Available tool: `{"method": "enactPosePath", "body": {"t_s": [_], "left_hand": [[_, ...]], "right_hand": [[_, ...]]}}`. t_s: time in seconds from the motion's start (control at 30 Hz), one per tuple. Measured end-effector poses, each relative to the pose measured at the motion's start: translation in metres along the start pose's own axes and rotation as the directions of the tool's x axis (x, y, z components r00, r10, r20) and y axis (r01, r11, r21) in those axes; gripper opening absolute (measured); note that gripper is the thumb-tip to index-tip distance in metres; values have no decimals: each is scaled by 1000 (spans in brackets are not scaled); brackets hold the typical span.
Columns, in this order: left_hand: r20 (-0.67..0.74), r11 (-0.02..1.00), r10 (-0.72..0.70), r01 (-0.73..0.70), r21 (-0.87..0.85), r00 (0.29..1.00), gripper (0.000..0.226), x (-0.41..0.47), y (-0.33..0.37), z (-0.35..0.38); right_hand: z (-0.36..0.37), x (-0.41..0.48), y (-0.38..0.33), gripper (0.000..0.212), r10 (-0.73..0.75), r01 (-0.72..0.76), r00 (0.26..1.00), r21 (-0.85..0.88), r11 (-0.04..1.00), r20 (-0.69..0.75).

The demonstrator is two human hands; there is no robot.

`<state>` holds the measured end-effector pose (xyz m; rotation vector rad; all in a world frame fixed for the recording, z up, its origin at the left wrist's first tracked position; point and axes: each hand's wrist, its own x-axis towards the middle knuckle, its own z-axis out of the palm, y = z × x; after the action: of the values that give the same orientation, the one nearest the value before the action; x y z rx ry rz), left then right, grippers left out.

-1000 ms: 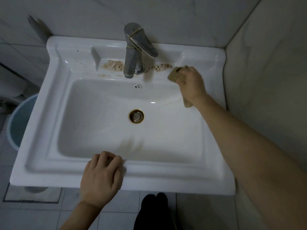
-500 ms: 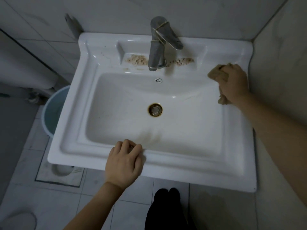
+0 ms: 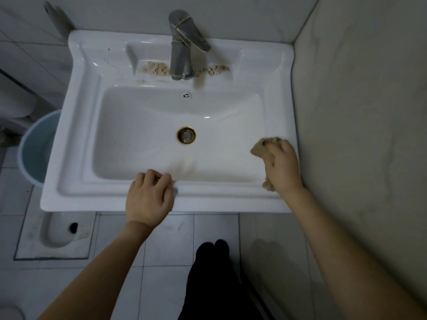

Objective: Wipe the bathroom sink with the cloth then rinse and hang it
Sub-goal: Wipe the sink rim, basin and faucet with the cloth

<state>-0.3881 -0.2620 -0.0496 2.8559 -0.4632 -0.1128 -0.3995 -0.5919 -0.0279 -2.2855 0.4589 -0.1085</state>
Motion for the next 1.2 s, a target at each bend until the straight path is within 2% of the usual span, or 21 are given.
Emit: {"method": "enactPosePath", "body": {"t_s": [0.1,0.27,0.37,0.47,0.6,0.73,0.87,0.97,1.03,1.07,1.13,1.2], "left_hand": [[-18,1000,-1,1,-5,1000,25,-1,0,1],[-29,1000,-12,12,-5,1000,26,-3,1,2],[-29,1000,-20,20,4,999,25,-3,0,3],[-45,1000,-13,13,-5,999,21,-2,0,4],[-64,1000,3,-3,3,998,19,-1,0,5],[-51,1000,-7,7,-2,999,20,-1,1,2],[27,1000,-14,14,-18,1000,28,0,3,-3],[148,984,-69,92,-155,987,34,-4,9,-16],[181,931,-129,182,-316,975,33,-15,23,-38],[181,874,-194,253,-415,964,31,-25,31,-51],[207,688,-323,379,-619,923,24,-54,44,-76],[213,532,-401,416,-737,891,17,-94,50,-92]], "right_hand": [[1,-46,4,15,49,-50,999,41,998,13],[12,-67,4,13,170,-160,983,126,979,-74],[25,-75,4,9,117,-118,987,-2,993,-108],[43,-79,-2,8,58,-60,993,-11,998,-99],[73,-85,-37,14,-72,63,995,-118,991,-75],[84,-86,-62,15,-67,67,998,-112,991,4],[66,-89,-67,26,-54,65,976,-46,997,213],[48,-104,-75,15,48,-88,946,110,990,319],[38,-116,-81,22,138,-255,917,282,925,375],[34,-122,-85,26,168,-308,904,328,893,393],[29,-133,-92,26,163,-327,901,382,864,403],[29,-144,-102,16,109,-278,914,407,870,390]]}}
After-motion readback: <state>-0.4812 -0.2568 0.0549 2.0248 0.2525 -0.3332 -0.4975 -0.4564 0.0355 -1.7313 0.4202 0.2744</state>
